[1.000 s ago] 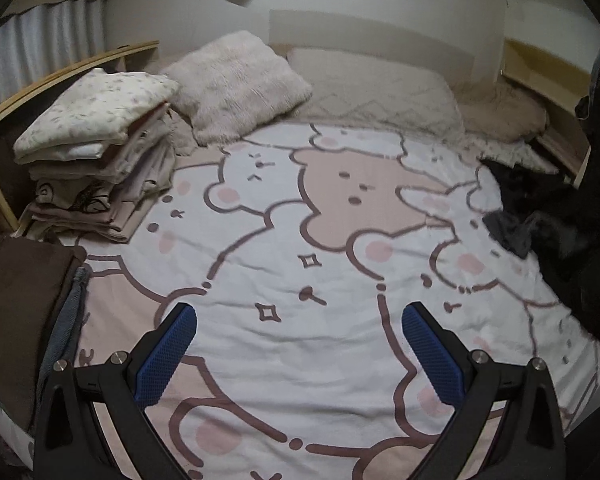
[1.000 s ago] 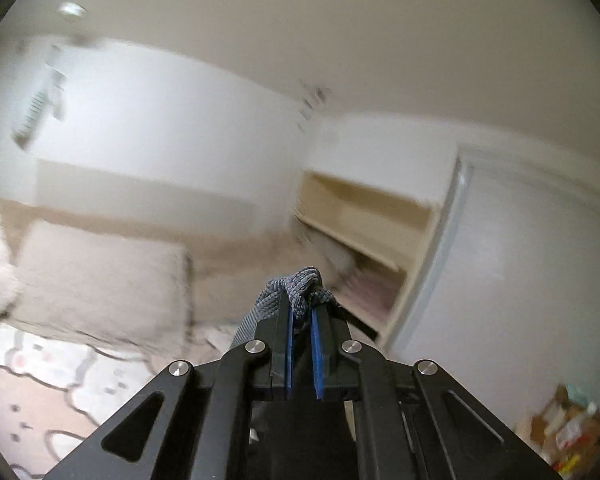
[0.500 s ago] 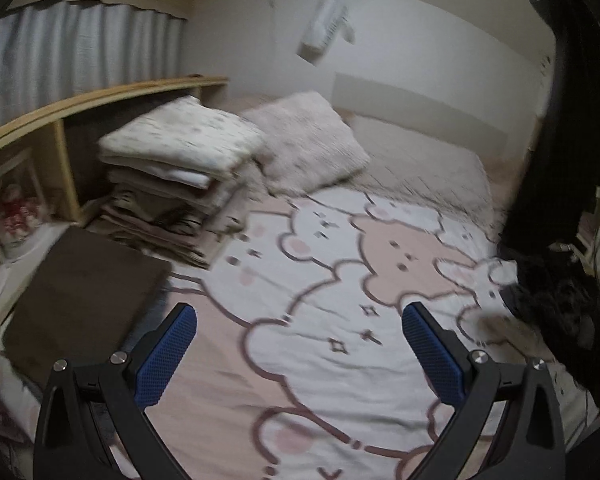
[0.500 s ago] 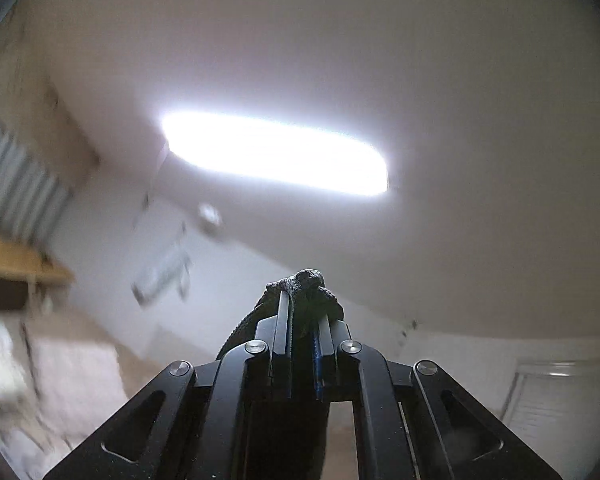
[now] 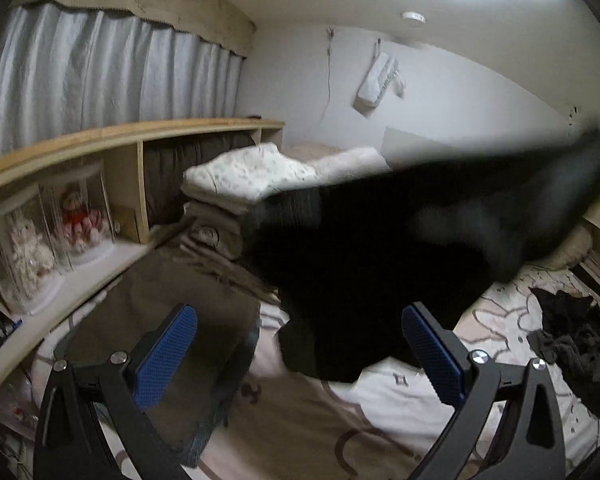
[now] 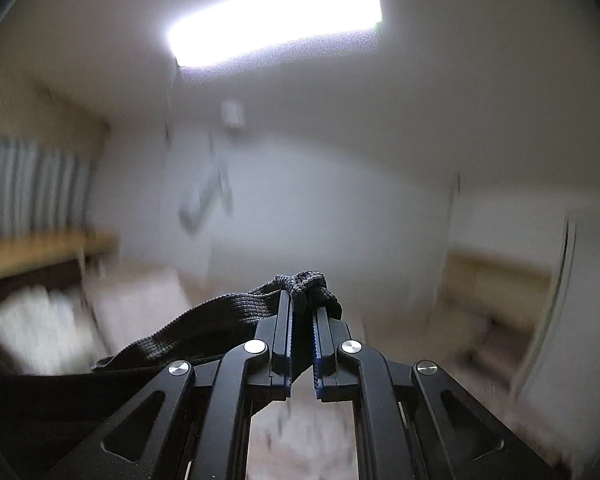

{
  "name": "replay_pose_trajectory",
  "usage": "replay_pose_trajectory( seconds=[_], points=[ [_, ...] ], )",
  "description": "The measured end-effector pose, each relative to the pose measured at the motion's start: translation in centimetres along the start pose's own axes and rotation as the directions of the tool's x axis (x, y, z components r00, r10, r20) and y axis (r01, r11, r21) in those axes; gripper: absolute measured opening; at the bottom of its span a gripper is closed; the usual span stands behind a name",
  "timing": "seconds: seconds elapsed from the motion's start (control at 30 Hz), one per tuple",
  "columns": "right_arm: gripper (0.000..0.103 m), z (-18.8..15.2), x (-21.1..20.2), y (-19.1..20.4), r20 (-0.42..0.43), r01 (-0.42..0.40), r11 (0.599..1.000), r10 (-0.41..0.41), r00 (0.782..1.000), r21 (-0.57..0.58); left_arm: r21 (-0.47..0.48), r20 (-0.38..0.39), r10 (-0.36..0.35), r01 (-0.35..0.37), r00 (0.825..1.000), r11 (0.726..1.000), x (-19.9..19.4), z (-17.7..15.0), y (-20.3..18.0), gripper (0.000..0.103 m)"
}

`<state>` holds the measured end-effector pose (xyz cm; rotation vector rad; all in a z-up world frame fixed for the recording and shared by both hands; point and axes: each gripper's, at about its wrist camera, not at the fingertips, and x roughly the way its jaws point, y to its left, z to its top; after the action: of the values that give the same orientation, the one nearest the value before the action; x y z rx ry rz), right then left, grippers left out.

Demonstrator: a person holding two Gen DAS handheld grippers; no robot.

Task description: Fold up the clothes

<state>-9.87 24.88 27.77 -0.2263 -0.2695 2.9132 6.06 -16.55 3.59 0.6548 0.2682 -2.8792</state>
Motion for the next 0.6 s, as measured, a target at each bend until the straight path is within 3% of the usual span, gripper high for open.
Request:
replay_pose_trajectory(
  seconds=[0.07,0.13,0.2,0.27,0.4,0.43,0.47,0.5,0.57,0.6],
  points=[
    [0.008,-7.4,3.9,-0.4,-0.176,0.042,0.999,-0.045,0.983,-0.019,0.018,-0.025,-0.009,0.009,1.000,1.000,0.6,-0.8,-0.3,0.103],
    [0.008,-14.7,7.2,-1.2,-0.328,0.083,0.993,-0.105,0.939,-0.080,0.033,-0.053,-0.020,0.022,0.998,0.999,1.5,-1.5,-1.0,0.103],
    [0.008,-21.4,10.0,-2.0,-0.462,0.095,0.987,-0.144,0.875,-0.128,0.047,-0.082,-0.035,0.039,0.996,0.998,2.3,-2.0,-1.7,0.103],
    [0.008,-28.0,12.8,-1.8,-0.614,0.072,0.984,-0.158,0.773,-0.163,0.062,-0.113,-0.056,0.063,0.992,0.996,3.3,-2.5,-2.9,0.103],
    [0.008,-36.4,13.5,-0.3,-0.691,-0.001,0.955,-0.214,0.690,-0.297,0.125,-0.157,-0.105,0.125,0.982,0.984,4.9,-2.7,-5.1,0.103],
    [0.008,-37.4,13.9,-0.1,-0.728,-0.039,0.954,-0.201,0.656,-0.299,0.149,-0.171,-0.119,0.146,0.978,0.978,5.4,-2.6,-5.7,0.103],
    [0.016,-38.5,14.1,0.3,-0.779,-0.096,0.957,-0.162,0.606,-0.274,0.186,-0.187,-0.128,0.163,0.974,0.969,5.9,-2.5,-6.2,0.103],
    [0.024,-39.6,14.0,0.6,-0.808,-0.131,0.959,-0.134,0.573,-0.251,0.236,-0.194,-0.130,0.175,0.972,0.956,6.4,-2.4,-6.9,0.103],
    [0.068,-40.5,12.8,1.1,-0.823,-0.154,0.958,-0.120,0.555,-0.244,0.334,-0.196,-0.132,0.192,0.972,0.923,7.2,-2.2,-8.0,0.103],
    [0.080,-40.9,12.3,1.5,-0.818,-0.168,0.951,-0.124,0.562,-0.260,0.379,-0.193,-0.133,0.199,0.972,0.904,7.6,-2.2,-8.5,0.103]
  ],
)
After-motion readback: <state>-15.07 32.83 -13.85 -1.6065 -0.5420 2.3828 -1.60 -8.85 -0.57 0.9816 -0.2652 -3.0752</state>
